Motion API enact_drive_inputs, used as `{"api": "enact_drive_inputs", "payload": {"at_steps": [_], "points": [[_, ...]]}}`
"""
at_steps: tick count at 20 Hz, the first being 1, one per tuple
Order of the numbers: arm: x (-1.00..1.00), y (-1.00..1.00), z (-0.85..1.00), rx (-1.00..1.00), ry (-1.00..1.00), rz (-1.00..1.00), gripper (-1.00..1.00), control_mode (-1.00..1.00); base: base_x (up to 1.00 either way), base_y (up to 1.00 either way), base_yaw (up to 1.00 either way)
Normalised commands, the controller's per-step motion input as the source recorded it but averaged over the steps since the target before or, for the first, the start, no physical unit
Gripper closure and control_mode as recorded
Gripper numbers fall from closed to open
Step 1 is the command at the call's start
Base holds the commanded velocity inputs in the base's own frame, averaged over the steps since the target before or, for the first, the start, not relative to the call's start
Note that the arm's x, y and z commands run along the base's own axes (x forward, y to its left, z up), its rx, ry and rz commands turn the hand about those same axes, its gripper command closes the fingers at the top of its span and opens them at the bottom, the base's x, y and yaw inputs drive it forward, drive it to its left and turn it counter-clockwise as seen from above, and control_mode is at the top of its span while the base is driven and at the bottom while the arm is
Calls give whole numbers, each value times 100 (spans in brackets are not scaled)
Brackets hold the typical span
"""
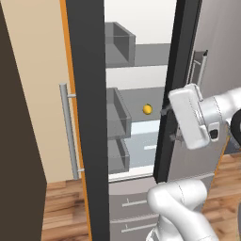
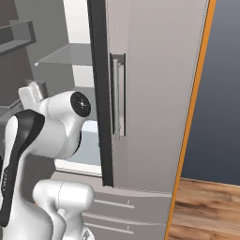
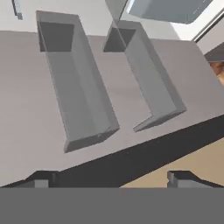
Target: Retrieve a lemon from the fridge and place it on the cutting board with the fish.
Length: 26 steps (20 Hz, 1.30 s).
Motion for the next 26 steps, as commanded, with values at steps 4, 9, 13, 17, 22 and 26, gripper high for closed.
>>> {"api": "enact_drive_inputs", "payload": {"at_steps": [4, 9, 13, 17, 22, 26], "points": [[-4, -81, 0, -40, -24, 0, -100, -100, 0, 0, 0], [0, -76, 0, -62, -31, 0, -100, -100, 0, 0, 0], [0, -76, -2, -76, -18, 0, -100, -100, 0, 0, 0], [3, -37, -11, -61, -16, 0, -100, -100, 0, 0, 0], [1, -6, -26, -29, -23, 0, -100, -100, 0, 0, 0], [24, -4, -24, 0, -19, -1, -100, -100, 0, 0, 0]]}}
